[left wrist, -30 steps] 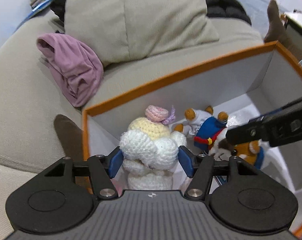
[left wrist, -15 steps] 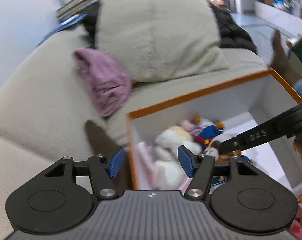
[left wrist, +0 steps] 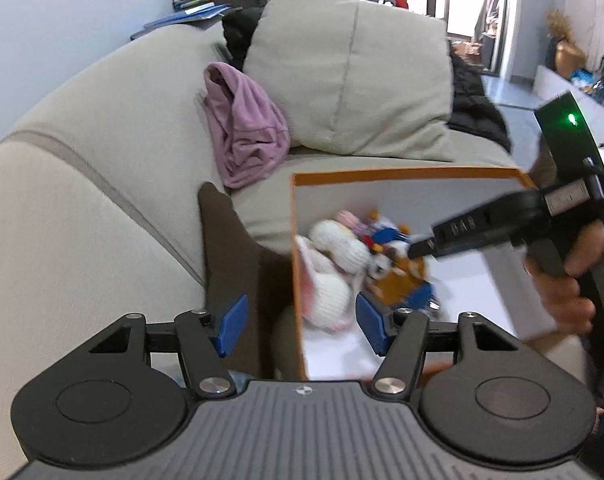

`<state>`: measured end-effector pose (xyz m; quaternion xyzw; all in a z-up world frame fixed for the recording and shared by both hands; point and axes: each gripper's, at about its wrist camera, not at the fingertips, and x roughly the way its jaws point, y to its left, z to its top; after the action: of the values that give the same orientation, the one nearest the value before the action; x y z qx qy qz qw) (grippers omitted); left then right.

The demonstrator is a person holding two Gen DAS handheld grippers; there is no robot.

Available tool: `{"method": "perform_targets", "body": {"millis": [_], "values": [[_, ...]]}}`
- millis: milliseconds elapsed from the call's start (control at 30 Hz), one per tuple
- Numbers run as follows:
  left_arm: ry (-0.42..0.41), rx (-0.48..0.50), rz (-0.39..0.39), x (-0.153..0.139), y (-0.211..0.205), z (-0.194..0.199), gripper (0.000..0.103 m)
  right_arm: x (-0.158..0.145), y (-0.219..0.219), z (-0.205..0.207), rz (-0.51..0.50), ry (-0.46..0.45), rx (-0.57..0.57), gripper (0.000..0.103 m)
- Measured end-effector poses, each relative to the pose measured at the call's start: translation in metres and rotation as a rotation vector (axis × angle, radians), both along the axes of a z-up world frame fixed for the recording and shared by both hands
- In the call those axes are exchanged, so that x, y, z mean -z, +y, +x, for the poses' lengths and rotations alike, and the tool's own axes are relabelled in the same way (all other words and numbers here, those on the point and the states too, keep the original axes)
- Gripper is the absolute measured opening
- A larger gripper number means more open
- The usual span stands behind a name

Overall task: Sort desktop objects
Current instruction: 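Lower the doll and bear into the box and open both grippers, then grasp the feathered toy with the left gripper while the right grasps the pink pompom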

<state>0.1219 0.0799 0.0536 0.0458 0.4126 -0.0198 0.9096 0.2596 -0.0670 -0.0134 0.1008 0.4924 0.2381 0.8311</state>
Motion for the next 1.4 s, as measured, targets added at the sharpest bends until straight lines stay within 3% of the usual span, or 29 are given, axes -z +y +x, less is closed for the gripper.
{"method": "perform_targets", "body": {"millis": [233, 433, 600, 833, 1033, 1167, 1300, 1400], "values": [[0.047, 0.052, -0.062, -0.001, -0.016, -0.059, 0.07, -0.046, -0.017, -0.072, 0.027, -0.176, -0.113, 0.035], [0.077, 0.029, -0.097, 0.013, -0.025, -0.101, 0.07, -0.057, -0.048, -0.144, 0.073, -0.252, -0.152, 0.035], [0.076, -0.005, -0.15, 0.028, -0.028, -0.114, 0.07, -0.031, -0.065, -0.182, 0.04, -0.198, -0.138, 0.039], [0.018, 0.063, 0.033, 0.052, -0.06, -0.103, 0.07, 0.01, -0.065, -0.199, -0.048, -0.114, -0.154, 0.054], [0.072, 0.148, 0.102, 0.073, -0.082, -0.077, 0.07, 0.03, -0.059, -0.196, -0.053, -0.077, -0.18, 0.056], [0.07, 0.188, 0.101, 0.079, -0.091, -0.071, 0.07, 0.046, -0.05, -0.189, -0.076, -0.052, -0.176, 0.045], [0.089, 0.209, 0.11, 0.089, -0.095, -0.058, 0.07, 0.06, -0.045, -0.181, -0.084, 0.009, -0.187, 0.056], [0.111, 0.22, 0.132, 0.098, -0.097, -0.046, 0.07, 0.066, -0.044, -0.182, -0.086, 0.032, -0.192, 0.056]]}}
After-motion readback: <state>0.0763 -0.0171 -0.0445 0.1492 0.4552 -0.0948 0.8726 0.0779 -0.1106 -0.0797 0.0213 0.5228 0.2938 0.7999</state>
